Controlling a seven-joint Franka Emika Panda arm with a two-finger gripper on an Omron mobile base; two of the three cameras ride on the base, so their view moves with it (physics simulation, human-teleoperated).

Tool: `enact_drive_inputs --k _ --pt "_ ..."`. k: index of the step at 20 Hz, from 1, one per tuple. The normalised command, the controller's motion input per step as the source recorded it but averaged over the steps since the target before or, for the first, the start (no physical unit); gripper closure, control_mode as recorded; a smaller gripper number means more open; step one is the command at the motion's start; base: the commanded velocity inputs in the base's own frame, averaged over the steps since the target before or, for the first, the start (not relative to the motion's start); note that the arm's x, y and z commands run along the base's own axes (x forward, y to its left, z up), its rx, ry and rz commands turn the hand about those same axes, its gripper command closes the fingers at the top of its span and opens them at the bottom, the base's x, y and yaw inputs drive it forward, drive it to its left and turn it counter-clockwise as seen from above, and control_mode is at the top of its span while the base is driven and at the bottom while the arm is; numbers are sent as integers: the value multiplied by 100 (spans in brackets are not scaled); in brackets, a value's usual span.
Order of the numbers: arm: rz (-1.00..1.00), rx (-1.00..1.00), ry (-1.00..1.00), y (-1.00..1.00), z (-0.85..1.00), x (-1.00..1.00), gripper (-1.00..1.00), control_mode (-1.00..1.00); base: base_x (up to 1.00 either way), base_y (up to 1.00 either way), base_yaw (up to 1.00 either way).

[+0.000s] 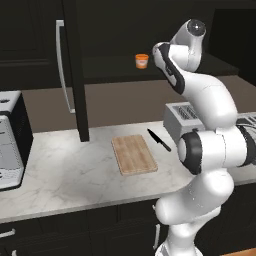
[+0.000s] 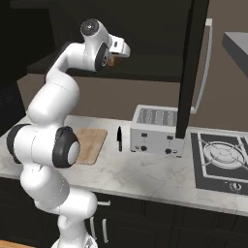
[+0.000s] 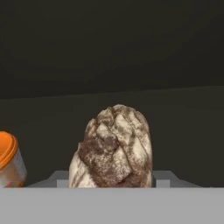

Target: Pick the bread, place it on the cutting board, pick the jam, place it on the counter, and close the cabinet.

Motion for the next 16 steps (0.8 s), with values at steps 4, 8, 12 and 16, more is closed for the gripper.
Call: enact_drive_inputs --k 4,8,12,16 --pt "0 0 -7 0 0 -54 100 -100 0 0 0" --pt "0 0 -1 0 0 -57 100 -100 0 0 0" --pt "0 0 0 1 0 -64 100 -100 0 0 0" --pt "0 0 0 9 0 -65 100 -100 0 0 0"
